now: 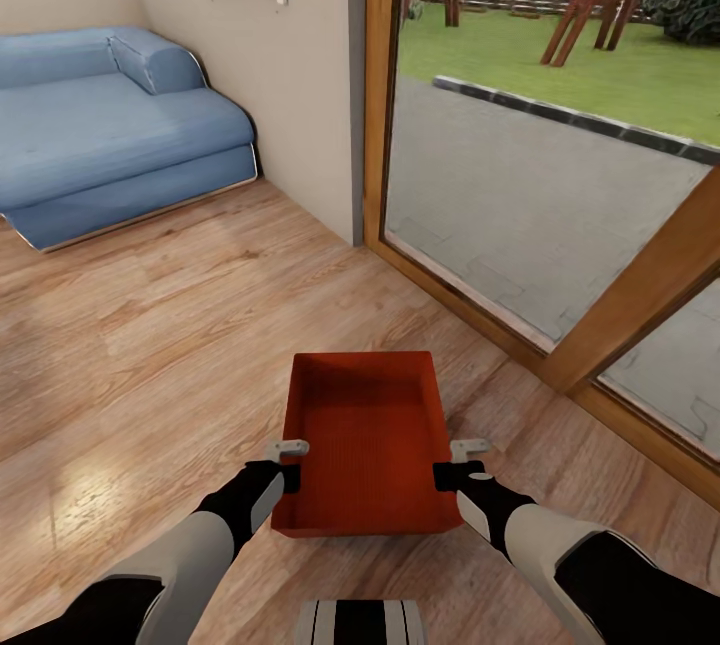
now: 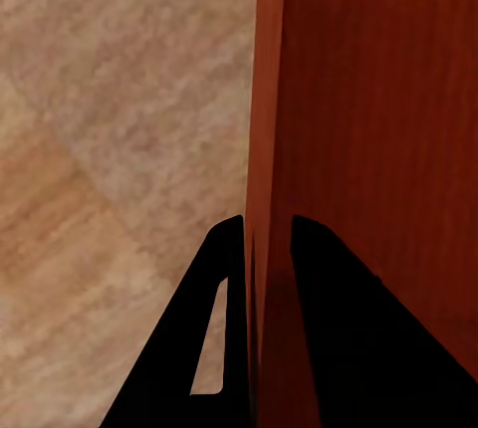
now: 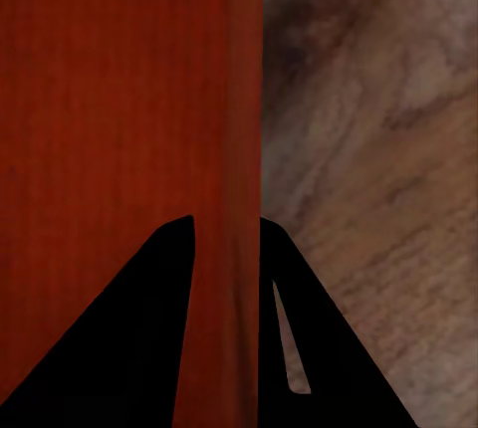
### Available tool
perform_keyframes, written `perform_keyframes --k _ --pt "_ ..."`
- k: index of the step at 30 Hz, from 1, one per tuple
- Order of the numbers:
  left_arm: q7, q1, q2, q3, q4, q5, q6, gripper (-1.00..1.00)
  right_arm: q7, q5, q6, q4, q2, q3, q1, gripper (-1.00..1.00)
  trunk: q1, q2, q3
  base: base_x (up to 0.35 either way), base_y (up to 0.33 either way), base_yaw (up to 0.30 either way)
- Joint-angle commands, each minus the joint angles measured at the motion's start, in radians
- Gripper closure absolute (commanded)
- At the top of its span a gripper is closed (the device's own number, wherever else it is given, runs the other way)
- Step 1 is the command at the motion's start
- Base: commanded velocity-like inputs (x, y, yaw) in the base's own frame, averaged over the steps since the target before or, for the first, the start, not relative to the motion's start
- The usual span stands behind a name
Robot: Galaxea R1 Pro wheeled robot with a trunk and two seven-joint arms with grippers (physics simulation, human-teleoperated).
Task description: Move the two storage containers from the living room to the garage. In the garage, place one container on the floor and stack the other container on top of it (either order is fine).
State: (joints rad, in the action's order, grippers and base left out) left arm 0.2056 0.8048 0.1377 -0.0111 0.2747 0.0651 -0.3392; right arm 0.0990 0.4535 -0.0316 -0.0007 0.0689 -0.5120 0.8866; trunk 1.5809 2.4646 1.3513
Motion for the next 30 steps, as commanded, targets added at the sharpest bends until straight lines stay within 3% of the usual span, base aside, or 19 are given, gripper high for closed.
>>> perform_keyframes --k 1,6,30 --pt "0.018 0.0 0.0 -0.002 0.003 -0.027 -0.009 1.0 0.008 0.014 -0.005 0.002 -0.001 -0.006 0.0 1.0 0.0 0.0 0.001 0.0 0.0 0.0" --pt "0.018 0.0 0.0 -0.001 0.003 -0.028 -0.009 1.0 0.008 0.014 -0.005 0.002 -0.003 -0.006 0.0 1.0 0.0 0.0 0.001 0.0 0.0 0.0" --pt "0.017 0.0 -0.001 -0.001 0.001 -0.027 -0.009 1.0 0.008 0.013 -0.005 0.002 -0.003 -0.006 0.0 1.0 -0.092 -0.168 -0.075 0.0 0.0 0.0"
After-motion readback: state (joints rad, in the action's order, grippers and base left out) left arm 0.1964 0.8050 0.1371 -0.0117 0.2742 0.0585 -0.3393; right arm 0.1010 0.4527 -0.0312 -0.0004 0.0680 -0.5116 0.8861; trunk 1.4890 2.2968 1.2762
